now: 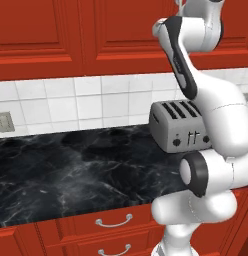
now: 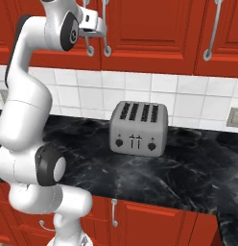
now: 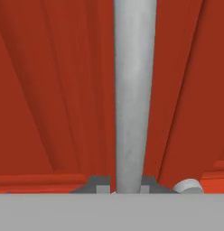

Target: Open the cabinet, pick the kettle from the cabinet, and place it in the sink.

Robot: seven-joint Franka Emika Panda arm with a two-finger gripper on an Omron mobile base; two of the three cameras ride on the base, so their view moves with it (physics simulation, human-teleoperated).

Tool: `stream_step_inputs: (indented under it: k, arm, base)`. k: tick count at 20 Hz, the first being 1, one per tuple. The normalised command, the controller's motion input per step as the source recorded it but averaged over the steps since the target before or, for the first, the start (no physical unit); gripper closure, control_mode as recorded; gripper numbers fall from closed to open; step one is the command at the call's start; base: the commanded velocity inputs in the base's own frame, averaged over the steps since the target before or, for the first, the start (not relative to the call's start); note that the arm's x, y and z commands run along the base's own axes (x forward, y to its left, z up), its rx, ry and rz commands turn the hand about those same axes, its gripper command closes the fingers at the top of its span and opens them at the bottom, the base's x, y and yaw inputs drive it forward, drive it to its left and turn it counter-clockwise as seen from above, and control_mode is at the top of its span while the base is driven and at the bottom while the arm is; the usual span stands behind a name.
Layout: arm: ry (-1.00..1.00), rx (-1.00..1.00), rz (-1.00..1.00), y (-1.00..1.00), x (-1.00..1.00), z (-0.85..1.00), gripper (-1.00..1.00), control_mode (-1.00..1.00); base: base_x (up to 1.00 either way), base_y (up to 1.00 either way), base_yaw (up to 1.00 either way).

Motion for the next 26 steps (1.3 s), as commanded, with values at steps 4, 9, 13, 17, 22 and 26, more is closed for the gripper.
stream_step_inputs:
  k: [4,9,13,17,22,26]
  arm:
    - [0.0,0.0,0.0,0.19,-0.36,0.0,1.0,-1.0]
    - [-0.04,0.0,0.0,0.19,-0.45,0.0,1.0,-1.0]
    - [-0.16,-0.02,-0.02,0.22,-0.52,0.0,1.0,-1.0]
    - [-0.15,-0.04,-0.13,0.24,-0.48,0.0,1.0,-1.0]
    - [-0.03,-0.02,-0.36,0.28,-0.41,0.0,1.0,-1.0]
    - [0.02,0.0,-0.33,0.27,-0.32,0.0,1.0,-1.0]
  base:
    - [0.0,0.0,0.0]
    - [0.0,0.0,0.0]
    - [0.0,0.0,0.0]
    - [0.0,0.0,0.0]
    - [0.0,0.0,0.0]
    - [0.0,0.0,0.0]
